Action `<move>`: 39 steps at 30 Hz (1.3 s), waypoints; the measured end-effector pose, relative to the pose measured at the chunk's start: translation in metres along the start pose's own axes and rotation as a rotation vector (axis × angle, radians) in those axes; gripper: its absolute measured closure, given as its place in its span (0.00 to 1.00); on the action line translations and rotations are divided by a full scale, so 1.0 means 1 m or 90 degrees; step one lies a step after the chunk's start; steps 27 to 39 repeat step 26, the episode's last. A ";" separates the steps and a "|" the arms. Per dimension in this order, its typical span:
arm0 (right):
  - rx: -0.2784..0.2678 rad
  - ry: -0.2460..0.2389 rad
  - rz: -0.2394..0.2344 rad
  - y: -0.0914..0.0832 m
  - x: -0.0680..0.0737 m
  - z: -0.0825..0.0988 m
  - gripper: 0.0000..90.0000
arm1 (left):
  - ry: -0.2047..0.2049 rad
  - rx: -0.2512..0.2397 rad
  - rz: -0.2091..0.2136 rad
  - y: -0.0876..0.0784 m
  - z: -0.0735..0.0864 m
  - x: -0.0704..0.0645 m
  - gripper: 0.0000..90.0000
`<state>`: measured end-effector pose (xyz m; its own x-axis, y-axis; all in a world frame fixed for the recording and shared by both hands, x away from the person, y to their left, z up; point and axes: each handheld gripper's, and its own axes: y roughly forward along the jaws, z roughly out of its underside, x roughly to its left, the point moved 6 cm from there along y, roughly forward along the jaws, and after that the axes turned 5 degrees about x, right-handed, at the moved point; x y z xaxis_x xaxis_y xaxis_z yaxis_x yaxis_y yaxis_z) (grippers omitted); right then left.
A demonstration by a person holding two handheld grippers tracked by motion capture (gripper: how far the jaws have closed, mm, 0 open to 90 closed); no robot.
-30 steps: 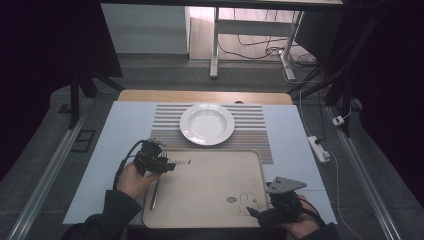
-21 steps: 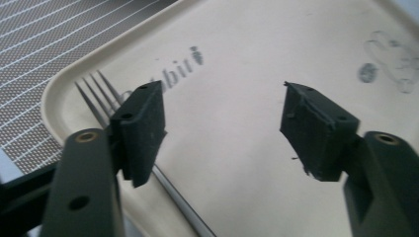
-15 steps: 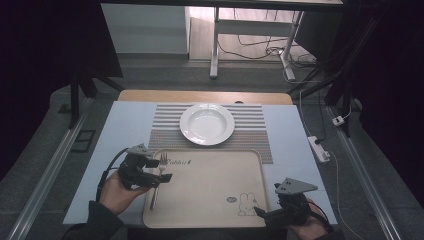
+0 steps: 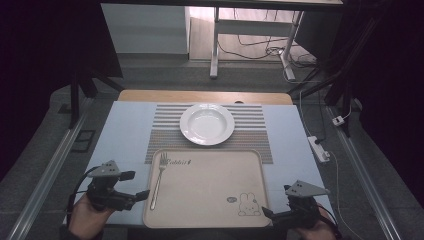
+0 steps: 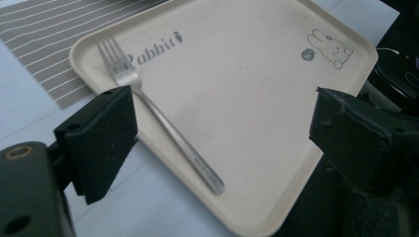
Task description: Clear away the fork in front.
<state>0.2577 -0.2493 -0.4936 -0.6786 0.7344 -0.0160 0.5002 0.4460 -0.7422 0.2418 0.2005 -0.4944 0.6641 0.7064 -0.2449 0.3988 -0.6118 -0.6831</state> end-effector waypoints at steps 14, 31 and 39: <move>0.004 0.039 0.019 -0.012 -0.010 0.016 0.00 | -0.042 -0.025 -0.057 -0.029 0.039 0.014 0.00; 0.008 0.055 0.031 -0.018 -0.012 0.022 0.00 | -0.064 0.013 -0.086 -0.032 0.051 0.018 0.00; 0.008 0.055 0.031 -0.018 -0.012 0.022 0.00 | -0.064 0.013 -0.086 -0.032 0.051 0.018 0.00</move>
